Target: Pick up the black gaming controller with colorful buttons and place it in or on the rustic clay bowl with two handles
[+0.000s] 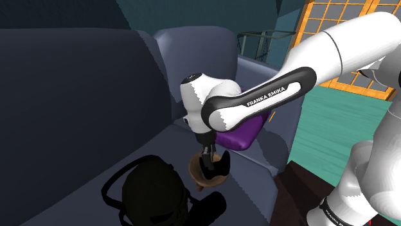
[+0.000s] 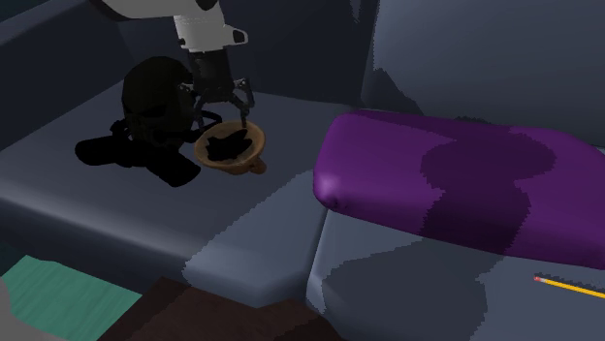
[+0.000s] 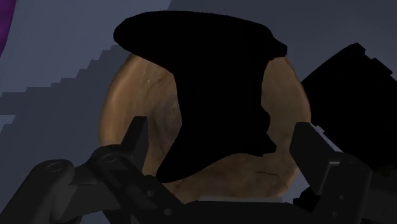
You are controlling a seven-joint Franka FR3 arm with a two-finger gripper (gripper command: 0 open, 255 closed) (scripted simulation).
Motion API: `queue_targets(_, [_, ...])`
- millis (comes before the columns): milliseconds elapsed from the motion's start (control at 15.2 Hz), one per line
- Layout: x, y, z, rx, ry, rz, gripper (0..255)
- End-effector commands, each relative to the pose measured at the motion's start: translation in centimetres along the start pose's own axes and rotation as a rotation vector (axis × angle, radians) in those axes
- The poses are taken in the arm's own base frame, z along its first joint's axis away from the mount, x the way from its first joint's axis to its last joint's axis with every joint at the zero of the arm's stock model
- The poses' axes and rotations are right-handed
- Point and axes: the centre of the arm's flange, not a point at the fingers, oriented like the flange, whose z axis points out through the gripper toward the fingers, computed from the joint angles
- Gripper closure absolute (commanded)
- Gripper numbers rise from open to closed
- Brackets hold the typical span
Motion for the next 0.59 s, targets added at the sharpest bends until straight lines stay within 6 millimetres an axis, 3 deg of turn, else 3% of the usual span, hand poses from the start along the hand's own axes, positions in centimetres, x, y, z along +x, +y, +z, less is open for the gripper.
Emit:
queue_targets(0, [0.0, 0.0, -1.3, 0.0, 0.0, 0.0, 0])
queue_targets(198, [0.0, 0.0, -5.0, 0.0, 0.0, 0.0, 0])
queue_targets(528, [0.0, 0.0, -5.0, 0.0, 0.0, 0.0, 0])
